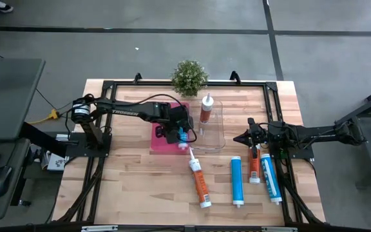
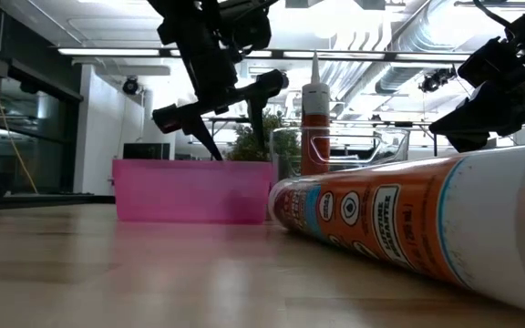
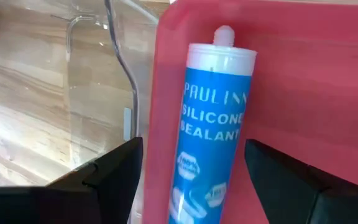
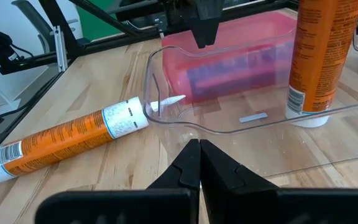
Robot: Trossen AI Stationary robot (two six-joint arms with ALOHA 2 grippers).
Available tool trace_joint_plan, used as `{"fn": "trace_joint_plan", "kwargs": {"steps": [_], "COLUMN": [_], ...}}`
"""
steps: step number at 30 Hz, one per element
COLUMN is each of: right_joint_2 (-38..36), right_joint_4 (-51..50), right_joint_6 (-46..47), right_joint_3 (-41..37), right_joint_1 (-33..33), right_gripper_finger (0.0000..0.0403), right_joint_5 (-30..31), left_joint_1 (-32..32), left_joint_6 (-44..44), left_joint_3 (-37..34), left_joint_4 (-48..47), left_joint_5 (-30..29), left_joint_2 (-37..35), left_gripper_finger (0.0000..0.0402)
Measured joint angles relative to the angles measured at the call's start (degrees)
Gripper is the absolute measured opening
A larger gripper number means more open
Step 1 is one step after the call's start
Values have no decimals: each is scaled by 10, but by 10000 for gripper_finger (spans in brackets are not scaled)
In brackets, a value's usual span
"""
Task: Pick & place silicon tubes, Sealant and Lysol wipes
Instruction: Put the left orange sealant into the transparent bin
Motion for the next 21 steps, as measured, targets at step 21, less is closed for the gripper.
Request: {"fn": "trace_joint_plan", "kwargs": {"steps": [21], "right_joint_2": [0], "right_joint_4": [-2], "right_joint_6": [0], "right_joint_3": [0], "right_joint_1": [0], "right_gripper_finger": [1], "right_joint_5": [0], "left_joint_1": [0], "left_joint_6": [-147], "left_joint_3": [-1], "left_joint_4": [-81], "left_joint_5": [-34], "left_joint_2": [-101], "left_gripper_finger": [216]}}
